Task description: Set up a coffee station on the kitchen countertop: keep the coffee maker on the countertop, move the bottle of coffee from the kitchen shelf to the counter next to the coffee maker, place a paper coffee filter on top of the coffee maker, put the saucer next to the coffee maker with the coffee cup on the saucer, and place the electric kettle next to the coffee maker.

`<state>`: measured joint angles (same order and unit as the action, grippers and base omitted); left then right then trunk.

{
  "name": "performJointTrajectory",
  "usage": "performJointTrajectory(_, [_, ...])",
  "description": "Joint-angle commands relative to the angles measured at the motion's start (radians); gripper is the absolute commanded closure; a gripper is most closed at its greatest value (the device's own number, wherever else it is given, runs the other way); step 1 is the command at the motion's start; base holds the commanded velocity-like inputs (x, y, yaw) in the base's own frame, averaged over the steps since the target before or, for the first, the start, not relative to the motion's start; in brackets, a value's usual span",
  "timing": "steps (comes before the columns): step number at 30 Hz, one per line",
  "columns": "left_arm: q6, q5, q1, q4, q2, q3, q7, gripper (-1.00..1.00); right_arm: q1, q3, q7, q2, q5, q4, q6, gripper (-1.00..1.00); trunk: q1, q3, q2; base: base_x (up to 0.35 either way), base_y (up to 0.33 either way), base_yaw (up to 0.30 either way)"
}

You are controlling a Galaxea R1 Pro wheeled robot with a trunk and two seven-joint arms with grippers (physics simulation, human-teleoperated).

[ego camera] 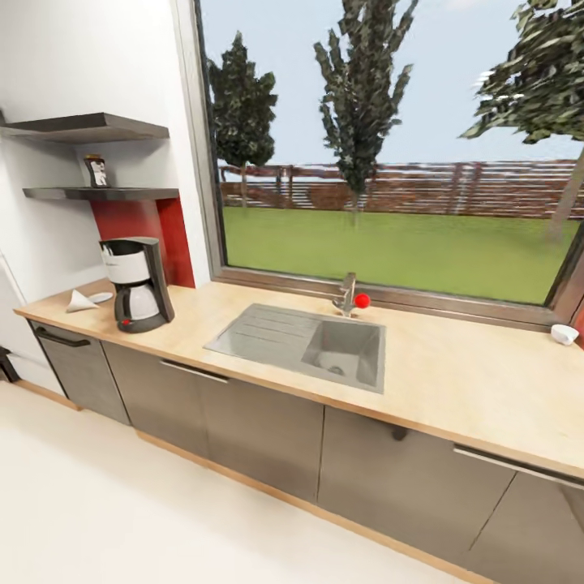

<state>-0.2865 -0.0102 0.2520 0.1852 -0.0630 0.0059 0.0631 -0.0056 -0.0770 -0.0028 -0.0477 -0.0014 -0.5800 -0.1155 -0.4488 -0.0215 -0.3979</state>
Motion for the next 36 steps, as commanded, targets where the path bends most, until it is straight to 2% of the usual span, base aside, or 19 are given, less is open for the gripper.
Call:
performJointTrajectory(1, [-0.003,-0.001,0.001,-0.001,0.000,0.000,0.001,-1.00,-0.001,-0.001,0.000,0.000,0.000,0.000,-0.003,-1.00,-0.001,-0.002,-0.002,0.319,0.185,0.186])
performJointTrajectory(26, [-0.003,-0.002,0.001,-0.001,-0.001,0.000,0.001,-1.00,-0.001,-0.001,0.000,0.000,0.000,-0.001,-0.003,-1.00,-0.001,-0.002,-0.002,0.313,0.193,0.269])
performJointTrajectory(36, [-0.003,-0.002,0.001,-0.001,-0.001,0.000,0.001,-1.00,-0.001,-0.001,0.000,0.000,0.000,-0.001,-0.003,-1.00,-0.001,-0.002,-0.002,0.300,0.213,0.042])
